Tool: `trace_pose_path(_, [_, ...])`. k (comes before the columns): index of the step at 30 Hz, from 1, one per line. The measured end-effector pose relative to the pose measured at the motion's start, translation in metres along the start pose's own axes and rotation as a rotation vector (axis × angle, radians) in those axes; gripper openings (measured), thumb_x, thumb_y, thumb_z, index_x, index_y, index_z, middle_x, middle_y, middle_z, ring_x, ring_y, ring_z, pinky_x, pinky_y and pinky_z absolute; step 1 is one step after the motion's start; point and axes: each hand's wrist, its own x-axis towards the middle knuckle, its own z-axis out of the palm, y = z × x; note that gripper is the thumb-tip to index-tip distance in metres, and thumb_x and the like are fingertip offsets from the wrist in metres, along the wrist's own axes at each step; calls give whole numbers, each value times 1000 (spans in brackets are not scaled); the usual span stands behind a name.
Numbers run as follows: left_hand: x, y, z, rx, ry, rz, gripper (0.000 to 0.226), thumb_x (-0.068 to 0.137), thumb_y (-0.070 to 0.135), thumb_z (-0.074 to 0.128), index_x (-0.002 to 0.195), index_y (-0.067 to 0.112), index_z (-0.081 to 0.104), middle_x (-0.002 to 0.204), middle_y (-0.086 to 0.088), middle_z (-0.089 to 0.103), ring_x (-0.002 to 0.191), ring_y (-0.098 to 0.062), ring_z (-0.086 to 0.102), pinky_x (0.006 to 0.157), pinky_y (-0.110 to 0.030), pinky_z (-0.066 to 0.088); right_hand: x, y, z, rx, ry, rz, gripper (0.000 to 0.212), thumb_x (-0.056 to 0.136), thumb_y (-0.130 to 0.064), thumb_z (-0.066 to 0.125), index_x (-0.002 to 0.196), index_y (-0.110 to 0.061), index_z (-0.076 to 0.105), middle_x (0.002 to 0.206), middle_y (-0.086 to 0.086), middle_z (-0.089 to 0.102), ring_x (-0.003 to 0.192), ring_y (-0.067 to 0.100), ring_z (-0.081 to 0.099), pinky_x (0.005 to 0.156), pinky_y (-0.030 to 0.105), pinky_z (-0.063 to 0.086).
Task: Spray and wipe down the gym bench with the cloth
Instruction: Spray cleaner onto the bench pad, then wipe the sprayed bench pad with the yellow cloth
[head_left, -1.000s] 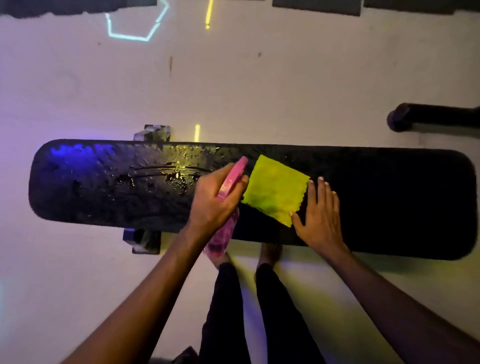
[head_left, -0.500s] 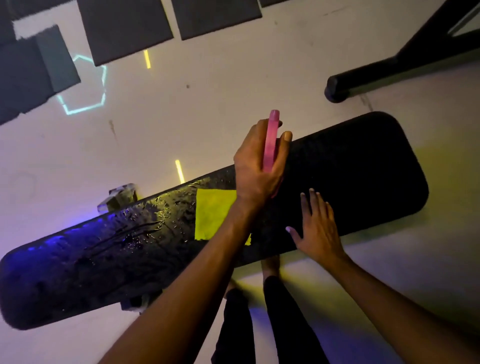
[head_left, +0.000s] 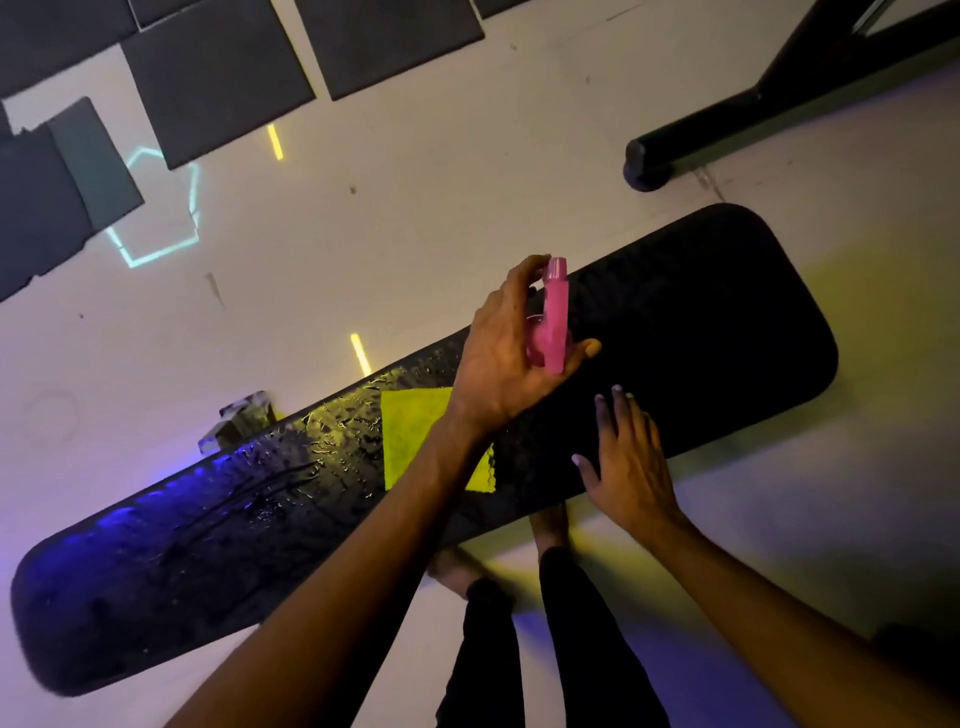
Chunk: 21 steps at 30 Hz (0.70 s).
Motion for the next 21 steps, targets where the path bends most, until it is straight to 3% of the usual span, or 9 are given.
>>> trace_pose_path(4, [-28,-19,-23,17,-47,-49,100,81,56,77,157,21,23,152,-4,48,136,-15,50,107,-35,48,-12,-17,0,48,87,-38,71,97,-30,66,155,1,40,161,25,40,150,41,39,123,53,33])
trace_pose_path(8, [-82,-63,-47,127,46,-199,79,89,44,74,154,19,36,144,-2,58,128,-16,57,105,-40,51,-14,-57,2,93,125,-177,58,94,-19,66,146,3,52,147,24,57,137,40,55,115,53,44])
trace_pose_path(13, [-143,-119,-70,137,121,-406,50,93,32,72,138,13,58,127,-7,69,113,-19,67,94,-47,58,15,-116,2,77,150,-286,57,95,-16,64,147,4,50,146,24,56,134,41,55,112,50,43])
trace_pose_path(17, [-175,-146,-87,127,194,-524,38,94,28,69,128,12,67,121,-5,72,104,-17,69,91,-42,59,44,-152,9,-62,124,-294,60,100,-20,60,154,-3,40,149,20,50,133,38,50,108,47,40])
trace_pose_path(21, [-204,-167,-104,132,249,-617,27,95,22,69,120,13,73,115,-4,75,100,-18,71,90,-41,58,57,-177,9,-187,125,-256,36,95,-17,63,129,-7,56,124,20,60,115,41,52,95,50,40])
